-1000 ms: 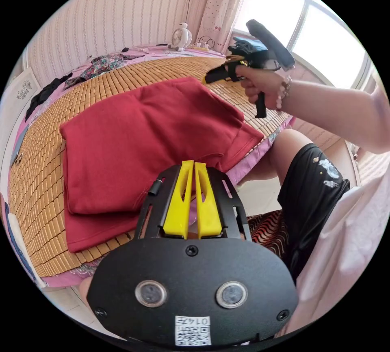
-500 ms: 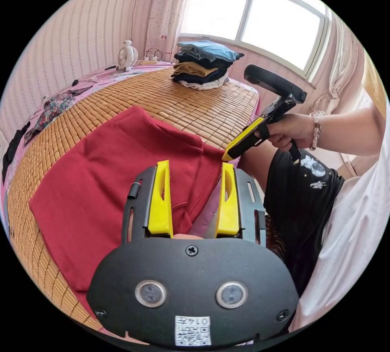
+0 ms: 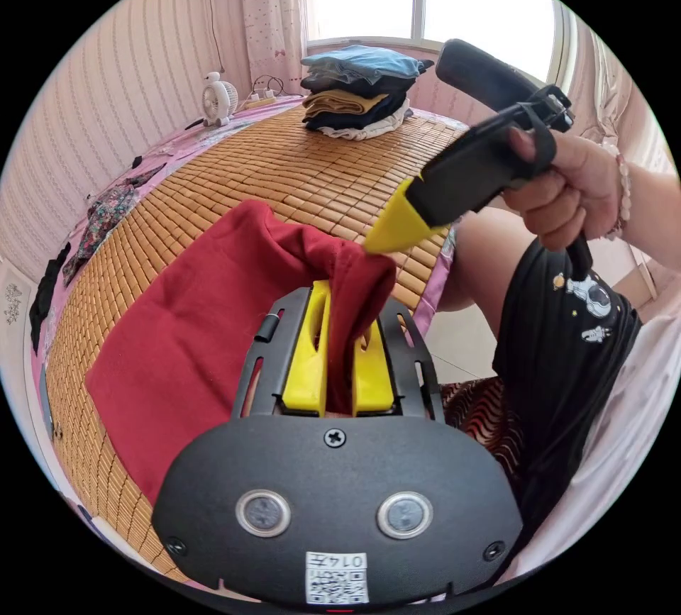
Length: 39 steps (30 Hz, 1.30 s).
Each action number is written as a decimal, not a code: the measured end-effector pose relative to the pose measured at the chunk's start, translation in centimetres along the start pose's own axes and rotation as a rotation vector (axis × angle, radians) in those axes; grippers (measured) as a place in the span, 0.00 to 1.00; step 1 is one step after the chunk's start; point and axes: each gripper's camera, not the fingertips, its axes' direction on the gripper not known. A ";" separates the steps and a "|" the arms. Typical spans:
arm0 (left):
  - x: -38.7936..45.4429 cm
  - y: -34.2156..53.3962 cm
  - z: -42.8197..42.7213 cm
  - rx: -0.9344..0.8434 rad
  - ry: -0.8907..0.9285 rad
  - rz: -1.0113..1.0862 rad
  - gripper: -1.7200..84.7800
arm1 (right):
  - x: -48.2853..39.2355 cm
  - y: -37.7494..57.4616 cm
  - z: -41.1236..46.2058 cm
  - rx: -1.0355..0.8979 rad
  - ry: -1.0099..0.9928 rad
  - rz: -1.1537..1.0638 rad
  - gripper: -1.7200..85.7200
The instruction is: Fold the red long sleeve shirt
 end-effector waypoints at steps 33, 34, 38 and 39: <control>-7.6 10.1 -14.6 0.481 0.453 -0.233 0.05 | -13.7 11.4 -7.1 0.413 0.216 -0.271 0.03; -8.3 10.4 -14.6 0.499 0.475 -0.264 0.05 | -16.0 10.0 -5.2 0.377 0.283 -0.334 0.03; -13.6 14.3 -15.2 0.599 0.489 -0.499 0.05 | -20.3 3.4 4.1 0.212 0.387 -0.476 0.03; -15.0 15.2 -15.4 0.589 0.421 -0.551 0.05 | -20.5 0.8 8.0 0.153 0.414 -0.473 0.03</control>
